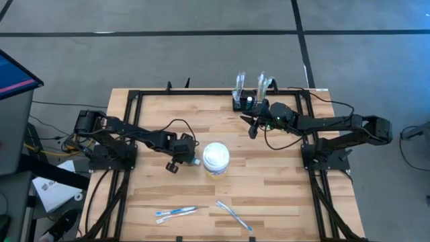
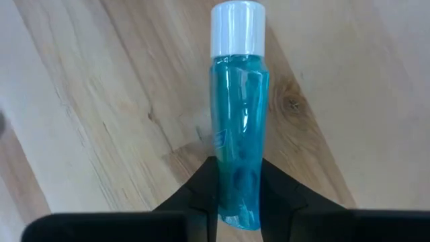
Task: Pick & Place toothbrushing station
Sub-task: Put the blue mouthwash into the black mesh organizer
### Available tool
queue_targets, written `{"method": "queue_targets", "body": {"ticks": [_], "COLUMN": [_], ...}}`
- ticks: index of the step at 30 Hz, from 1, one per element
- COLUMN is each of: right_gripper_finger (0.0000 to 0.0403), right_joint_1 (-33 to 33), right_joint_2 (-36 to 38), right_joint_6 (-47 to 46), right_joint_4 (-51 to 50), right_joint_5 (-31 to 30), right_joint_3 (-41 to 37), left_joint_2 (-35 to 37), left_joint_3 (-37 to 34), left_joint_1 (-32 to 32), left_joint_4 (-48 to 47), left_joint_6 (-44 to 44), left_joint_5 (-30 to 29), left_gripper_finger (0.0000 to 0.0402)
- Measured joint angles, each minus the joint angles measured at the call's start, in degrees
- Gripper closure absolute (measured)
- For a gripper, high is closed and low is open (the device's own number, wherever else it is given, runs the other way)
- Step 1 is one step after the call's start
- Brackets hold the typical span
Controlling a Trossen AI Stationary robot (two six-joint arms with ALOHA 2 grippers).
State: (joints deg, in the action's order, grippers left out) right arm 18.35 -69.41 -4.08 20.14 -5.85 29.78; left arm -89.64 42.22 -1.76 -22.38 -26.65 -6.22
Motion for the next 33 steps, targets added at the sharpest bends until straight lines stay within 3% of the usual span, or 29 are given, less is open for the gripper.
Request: {"method": "queue_targets", "body": {"ticks": [11, 24, 33], "right_gripper_finger": [0.031, 0.031, 0.031], "right_joint_1": [0.0, 0.0, -1.58], "right_joint_2": [0.0, 0.0, -0.02], "right_joint_6": [0.0, -0.02, -0.45], "right_joint_4": [-0.24, -0.44, 2.17], "right_joint_5": [0.0, 0.0, 0.02], "right_joint_3": [-0.02, -0.02, -0.04], "left_joint_2": [7.3, 23.91, 31.4], "left_joint_3": [0.02, 0.07, 0.11], "left_joint_1": [-0.25, -5.91, -7.17], "left_joint_4": [0.06, 0.31, 4.05], "left_joint_6": [6.23, 11.74, 19.8], "left_joint_5": [-1.88, -1.92, -4.44], "left_gripper_finger": [0.034, 0.0339, 0.0339]}}
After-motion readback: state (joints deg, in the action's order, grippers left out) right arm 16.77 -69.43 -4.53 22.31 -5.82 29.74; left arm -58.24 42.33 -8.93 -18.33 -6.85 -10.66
